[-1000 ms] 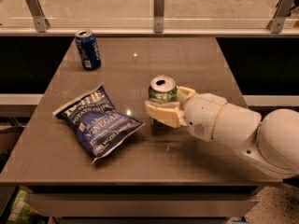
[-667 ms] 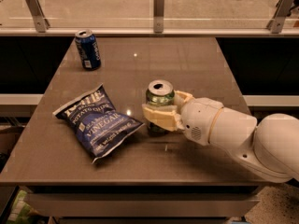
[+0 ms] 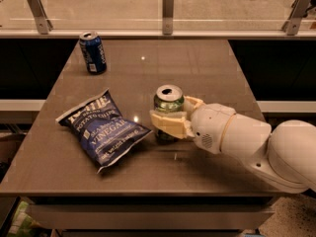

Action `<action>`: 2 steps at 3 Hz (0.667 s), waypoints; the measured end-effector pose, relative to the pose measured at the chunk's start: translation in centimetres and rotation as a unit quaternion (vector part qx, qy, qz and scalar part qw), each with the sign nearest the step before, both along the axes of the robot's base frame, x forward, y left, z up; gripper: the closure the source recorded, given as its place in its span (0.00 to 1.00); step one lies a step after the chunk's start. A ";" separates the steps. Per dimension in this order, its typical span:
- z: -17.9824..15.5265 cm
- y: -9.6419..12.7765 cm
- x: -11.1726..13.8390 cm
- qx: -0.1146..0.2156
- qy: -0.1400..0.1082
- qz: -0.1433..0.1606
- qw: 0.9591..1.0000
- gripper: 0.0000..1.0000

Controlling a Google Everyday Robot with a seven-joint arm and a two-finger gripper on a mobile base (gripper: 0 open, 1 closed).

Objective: Move green can near blue chip bag

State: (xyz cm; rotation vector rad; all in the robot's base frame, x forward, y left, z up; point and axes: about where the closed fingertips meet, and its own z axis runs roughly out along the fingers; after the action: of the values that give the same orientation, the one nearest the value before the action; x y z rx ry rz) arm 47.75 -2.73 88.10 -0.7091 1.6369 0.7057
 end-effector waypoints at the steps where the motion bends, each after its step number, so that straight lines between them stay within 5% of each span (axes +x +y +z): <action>1: 0.0 0.2 0.0 -0.001 0.000 0.002 1.000 0.59; 2: 0.1 0.4 -0.1 -0.001 -0.001 0.003 1.000 0.35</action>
Offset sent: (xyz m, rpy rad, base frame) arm -0.0003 0.0016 0.0003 -0.0011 -0.0006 0.0028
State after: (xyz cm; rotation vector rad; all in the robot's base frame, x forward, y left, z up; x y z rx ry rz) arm 47.67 -2.36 88.17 -0.7168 1.6352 0.7077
